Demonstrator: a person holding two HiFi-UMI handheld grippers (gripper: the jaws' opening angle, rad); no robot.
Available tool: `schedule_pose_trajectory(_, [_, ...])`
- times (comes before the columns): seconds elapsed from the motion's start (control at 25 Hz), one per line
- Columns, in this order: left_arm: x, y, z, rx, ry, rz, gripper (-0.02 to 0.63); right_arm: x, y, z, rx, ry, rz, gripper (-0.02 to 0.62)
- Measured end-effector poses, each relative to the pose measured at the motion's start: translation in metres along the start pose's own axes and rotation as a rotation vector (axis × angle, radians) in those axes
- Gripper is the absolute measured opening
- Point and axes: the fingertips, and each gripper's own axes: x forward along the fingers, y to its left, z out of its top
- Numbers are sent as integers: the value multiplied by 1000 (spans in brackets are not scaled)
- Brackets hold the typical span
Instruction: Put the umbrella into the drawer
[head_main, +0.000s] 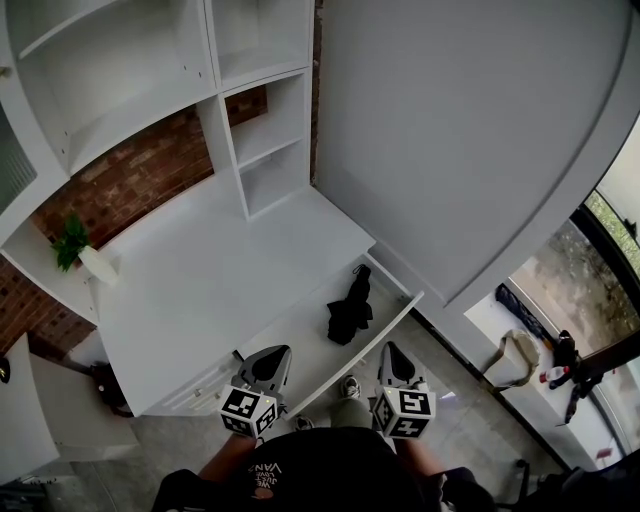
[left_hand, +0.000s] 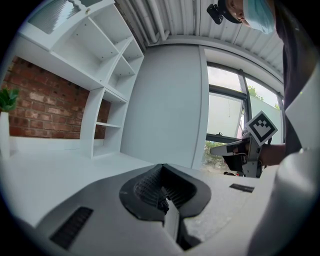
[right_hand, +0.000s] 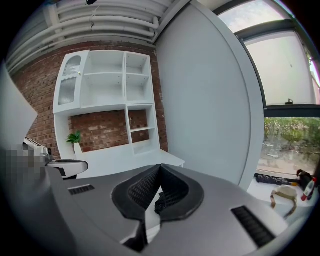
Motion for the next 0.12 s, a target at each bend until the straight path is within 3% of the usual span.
schedule_pose_trajectory(0.12, [4,-2,2,-1,-5,-1,6,3,-4,4,-4,-5,0,2])
